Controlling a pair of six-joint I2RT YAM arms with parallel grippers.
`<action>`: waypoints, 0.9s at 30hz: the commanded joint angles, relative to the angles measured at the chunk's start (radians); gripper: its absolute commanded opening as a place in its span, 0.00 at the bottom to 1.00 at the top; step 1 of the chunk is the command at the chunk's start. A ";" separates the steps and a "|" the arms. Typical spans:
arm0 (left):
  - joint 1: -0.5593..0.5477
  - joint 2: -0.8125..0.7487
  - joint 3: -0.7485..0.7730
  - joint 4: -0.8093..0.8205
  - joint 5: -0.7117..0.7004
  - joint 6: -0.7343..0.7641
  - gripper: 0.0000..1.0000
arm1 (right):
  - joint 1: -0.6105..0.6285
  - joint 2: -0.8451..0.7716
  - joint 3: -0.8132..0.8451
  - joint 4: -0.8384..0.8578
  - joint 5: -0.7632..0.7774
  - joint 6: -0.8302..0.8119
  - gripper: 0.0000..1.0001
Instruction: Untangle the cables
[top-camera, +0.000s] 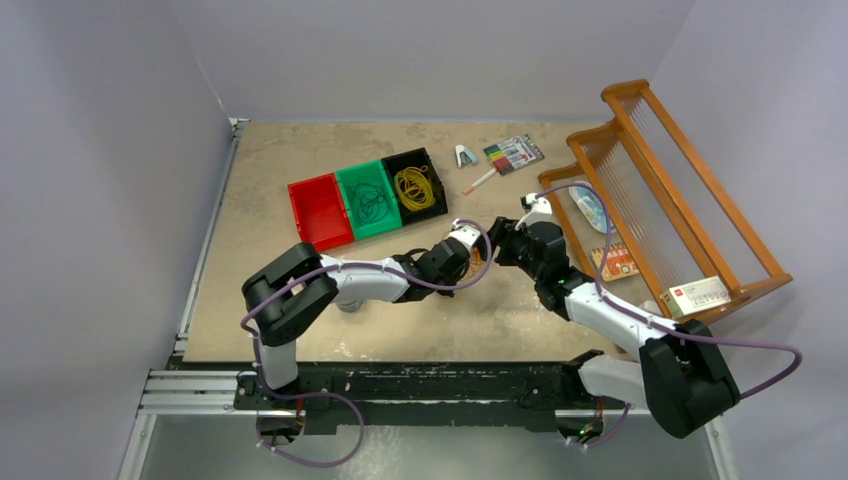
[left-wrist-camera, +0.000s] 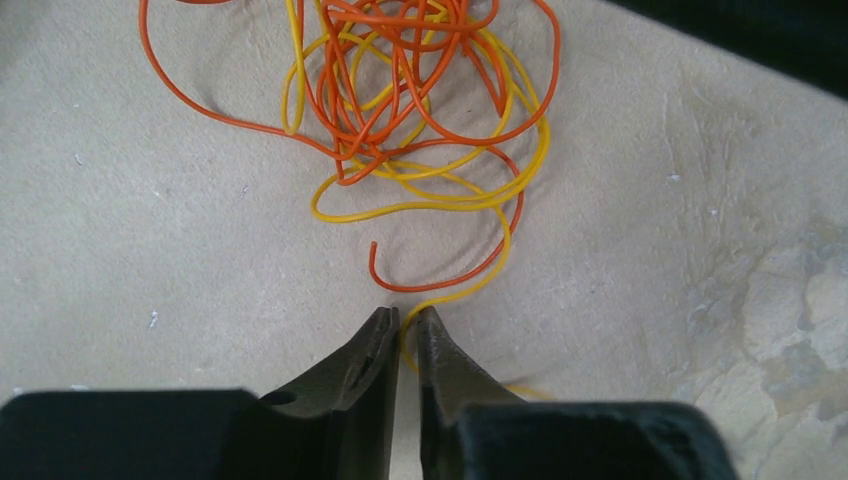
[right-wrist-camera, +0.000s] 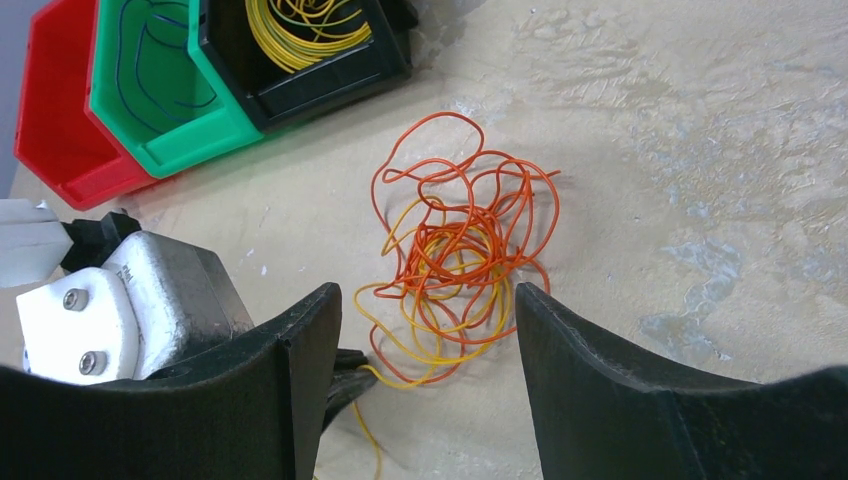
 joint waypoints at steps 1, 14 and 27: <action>-0.002 0.007 -0.020 -0.052 -0.023 0.013 0.08 | 0.003 0.002 0.028 0.048 -0.006 0.002 0.67; -0.003 -0.185 0.011 -0.049 -0.061 0.047 0.00 | 0.004 -0.030 0.017 0.071 0.011 0.009 0.67; 0.000 -0.369 0.001 -0.074 -0.184 0.085 0.00 | 0.003 -0.041 -0.013 0.221 -0.062 -0.047 0.74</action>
